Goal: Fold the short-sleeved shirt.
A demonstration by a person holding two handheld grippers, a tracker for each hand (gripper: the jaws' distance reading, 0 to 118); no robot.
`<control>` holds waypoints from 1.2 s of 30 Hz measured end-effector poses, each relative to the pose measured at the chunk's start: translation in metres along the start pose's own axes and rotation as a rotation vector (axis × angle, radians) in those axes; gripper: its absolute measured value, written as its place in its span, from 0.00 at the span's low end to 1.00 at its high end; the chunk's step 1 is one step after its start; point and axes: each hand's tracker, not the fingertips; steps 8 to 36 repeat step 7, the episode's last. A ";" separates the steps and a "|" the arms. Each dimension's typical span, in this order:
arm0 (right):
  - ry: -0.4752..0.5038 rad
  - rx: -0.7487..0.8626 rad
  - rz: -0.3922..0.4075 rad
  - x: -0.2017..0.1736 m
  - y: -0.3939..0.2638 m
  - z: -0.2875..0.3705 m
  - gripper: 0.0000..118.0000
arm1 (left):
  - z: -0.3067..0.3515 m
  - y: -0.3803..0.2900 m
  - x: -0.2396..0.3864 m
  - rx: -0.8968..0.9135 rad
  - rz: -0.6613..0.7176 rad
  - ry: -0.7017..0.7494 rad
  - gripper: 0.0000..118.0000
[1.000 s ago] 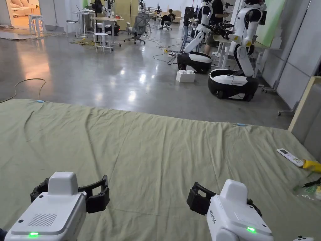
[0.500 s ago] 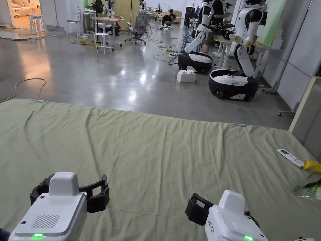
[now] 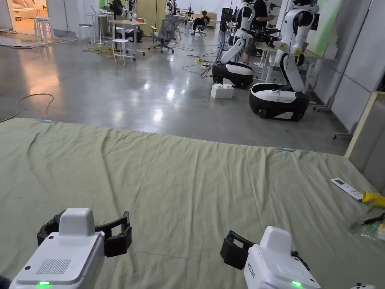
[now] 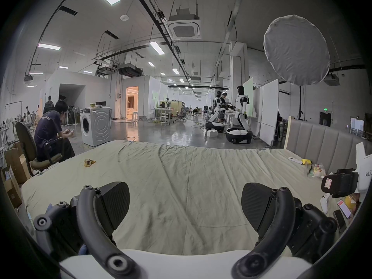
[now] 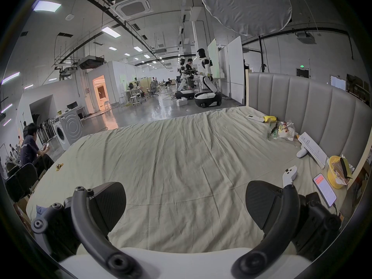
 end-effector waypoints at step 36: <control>-0.013 0.021 0.000 0.006 0.001 -0.007 1.00 | -0.001 0.002 0.000 0.010 0.007 -0.012 0.94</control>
